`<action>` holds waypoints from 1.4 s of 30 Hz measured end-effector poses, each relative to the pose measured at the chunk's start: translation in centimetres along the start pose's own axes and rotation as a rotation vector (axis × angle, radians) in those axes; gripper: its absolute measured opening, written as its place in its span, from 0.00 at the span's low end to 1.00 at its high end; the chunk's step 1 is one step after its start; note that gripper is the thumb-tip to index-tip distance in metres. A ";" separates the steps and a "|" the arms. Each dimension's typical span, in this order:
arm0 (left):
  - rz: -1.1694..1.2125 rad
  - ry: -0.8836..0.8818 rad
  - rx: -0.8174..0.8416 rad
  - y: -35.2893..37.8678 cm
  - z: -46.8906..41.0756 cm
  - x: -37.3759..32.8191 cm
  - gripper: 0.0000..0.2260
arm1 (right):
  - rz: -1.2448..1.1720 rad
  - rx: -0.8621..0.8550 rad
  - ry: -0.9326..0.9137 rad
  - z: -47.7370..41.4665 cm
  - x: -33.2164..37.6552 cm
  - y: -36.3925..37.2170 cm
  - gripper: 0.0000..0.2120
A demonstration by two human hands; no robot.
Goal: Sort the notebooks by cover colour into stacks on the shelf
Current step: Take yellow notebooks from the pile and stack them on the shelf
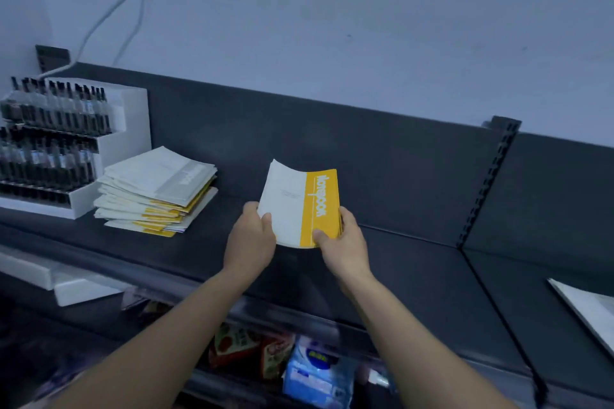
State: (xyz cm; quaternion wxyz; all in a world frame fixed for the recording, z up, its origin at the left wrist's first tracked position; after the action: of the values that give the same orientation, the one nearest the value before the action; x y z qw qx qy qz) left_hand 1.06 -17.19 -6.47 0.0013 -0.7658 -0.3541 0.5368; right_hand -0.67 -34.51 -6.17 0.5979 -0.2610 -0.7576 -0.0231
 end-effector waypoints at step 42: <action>-0.117 0.182 0.602 24.9 24.6 -20.0 0.10 | 0.423 -0.293 0.232 3.5 -13.1 -38.2 0.20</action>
State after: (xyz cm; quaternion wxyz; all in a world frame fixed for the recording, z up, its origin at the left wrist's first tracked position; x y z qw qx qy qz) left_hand -9.13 -56.05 -9.96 0.2902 -0.7543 -0.2211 0.5458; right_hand -17.98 -71.04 -8.62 0.6281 -0.4925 -0.6013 -0.0370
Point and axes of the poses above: each hand's wrist, its own z-axis away from the middle knuckle, its own y-axis out of the palm, x = y × z, the point moved 6 cm from there along -z, towards the middle knuckle, and after that the axes turned 10 degrees about -x, right-handed, at the moved point
